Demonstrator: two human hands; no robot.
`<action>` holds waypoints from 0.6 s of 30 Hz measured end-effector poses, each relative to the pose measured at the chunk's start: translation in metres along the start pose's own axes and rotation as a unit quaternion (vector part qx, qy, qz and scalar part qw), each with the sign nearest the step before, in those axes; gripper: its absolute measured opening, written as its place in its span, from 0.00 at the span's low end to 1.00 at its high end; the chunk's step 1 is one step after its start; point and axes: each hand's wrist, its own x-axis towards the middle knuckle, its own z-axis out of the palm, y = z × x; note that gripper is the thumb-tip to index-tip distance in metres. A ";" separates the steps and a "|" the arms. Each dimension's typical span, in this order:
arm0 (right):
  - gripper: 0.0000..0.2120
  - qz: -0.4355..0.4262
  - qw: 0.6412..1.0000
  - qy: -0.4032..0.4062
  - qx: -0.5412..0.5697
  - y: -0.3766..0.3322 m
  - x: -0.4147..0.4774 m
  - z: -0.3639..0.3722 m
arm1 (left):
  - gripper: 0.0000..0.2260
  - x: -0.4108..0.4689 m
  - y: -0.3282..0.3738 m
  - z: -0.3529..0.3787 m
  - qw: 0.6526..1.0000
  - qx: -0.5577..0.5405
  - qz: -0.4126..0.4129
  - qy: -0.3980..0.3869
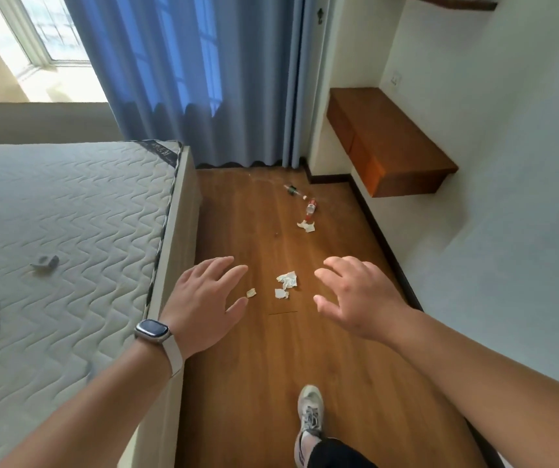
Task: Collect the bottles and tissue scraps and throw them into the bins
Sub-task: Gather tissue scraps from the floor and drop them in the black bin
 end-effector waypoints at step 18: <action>0.23 -0.022 0.992 -0.116 0.048 0.190 0.247 0.074 | 0.21 0.287 -0.029 0.098 0.998 0.021 -0.039 -0.048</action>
